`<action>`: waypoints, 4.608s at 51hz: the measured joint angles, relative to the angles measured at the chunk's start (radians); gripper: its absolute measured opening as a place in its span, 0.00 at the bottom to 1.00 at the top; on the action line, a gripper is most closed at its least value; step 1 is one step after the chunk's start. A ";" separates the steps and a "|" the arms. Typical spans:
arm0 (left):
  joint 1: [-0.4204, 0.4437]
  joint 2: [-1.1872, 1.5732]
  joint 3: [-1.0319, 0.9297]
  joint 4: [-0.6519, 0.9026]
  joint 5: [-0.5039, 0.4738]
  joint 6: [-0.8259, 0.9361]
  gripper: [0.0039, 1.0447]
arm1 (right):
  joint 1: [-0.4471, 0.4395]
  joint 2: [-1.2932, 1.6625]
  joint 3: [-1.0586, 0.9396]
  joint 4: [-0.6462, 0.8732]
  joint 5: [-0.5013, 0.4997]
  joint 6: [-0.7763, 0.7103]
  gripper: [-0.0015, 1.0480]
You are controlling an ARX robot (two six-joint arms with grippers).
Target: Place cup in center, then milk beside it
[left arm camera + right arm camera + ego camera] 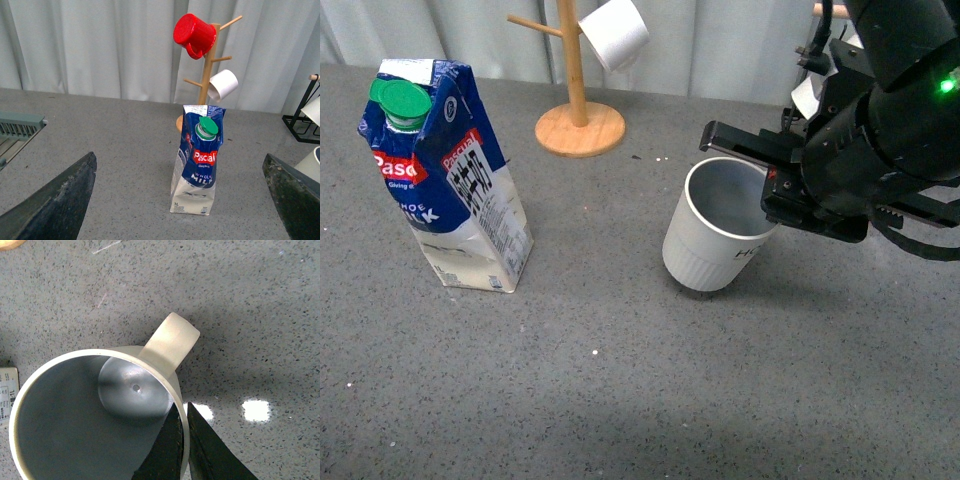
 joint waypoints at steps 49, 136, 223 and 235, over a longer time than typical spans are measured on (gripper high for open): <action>0.000 0.000 0.000 0.000 0.000 0.000 0.94 | 0.007 0.087 0.046 0.056 0.025 -0.037 0.45; 0.000 0.000 0.000 0.000 0.000 0.000 0.94 | -0.384 -1.263 -1.014 0.724 -0.054 -0.596 0.01; 0.000 0.000 0.000 0.000 0.000 0.000 0.94 | -0.384 -1.888 -1.015 0.113 -0.057 -0.597 0.33; 0.000 0.000 0.000 0.000 0.000 0.000 0.94 | -0.384 -1.888 -1.015 0.113 -0.057 -0.597 0.71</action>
